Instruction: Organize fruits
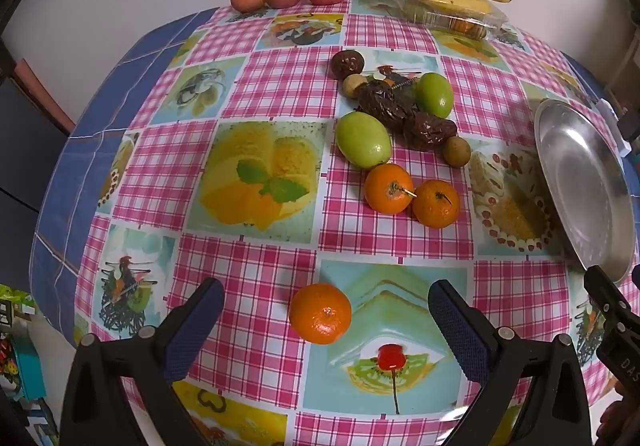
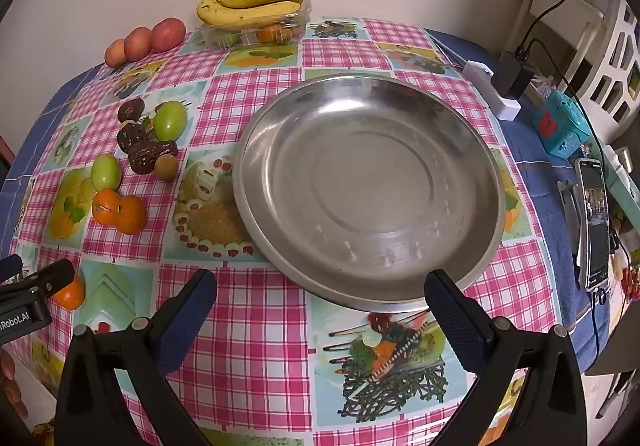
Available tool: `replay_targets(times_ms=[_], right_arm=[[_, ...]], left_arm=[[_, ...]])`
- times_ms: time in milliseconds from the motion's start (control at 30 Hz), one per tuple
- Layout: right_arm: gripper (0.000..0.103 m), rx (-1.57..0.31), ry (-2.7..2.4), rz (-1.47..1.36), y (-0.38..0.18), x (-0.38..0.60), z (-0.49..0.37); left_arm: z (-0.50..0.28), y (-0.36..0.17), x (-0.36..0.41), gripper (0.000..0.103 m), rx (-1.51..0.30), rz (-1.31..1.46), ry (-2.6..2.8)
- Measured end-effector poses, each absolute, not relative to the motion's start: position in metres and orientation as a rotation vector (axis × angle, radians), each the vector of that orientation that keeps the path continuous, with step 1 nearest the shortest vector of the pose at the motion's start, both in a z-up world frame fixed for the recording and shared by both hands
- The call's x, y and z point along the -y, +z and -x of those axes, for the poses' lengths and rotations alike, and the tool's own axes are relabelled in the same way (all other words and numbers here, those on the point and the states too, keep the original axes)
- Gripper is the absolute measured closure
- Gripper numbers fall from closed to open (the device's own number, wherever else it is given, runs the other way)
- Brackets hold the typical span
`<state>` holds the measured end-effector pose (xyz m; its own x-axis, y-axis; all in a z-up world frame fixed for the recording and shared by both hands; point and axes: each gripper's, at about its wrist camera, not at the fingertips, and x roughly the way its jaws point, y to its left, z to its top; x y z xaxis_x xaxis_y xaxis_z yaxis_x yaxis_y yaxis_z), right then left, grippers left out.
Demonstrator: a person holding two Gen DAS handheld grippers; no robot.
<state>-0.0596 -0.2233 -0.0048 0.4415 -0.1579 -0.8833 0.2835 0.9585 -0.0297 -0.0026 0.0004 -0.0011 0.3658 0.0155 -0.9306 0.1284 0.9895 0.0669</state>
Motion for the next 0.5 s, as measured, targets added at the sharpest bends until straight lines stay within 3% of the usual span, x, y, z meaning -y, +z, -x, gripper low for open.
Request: replay_targets(times_ms=[500], right_arm=[[0.000,-1.083,-0.270,-0.136,-0.0056,0.2237,0.0596]], left_arm=[[0.0016,-0.0057,-0.0006,0.000,-1.199,-0.136,-0.074]])
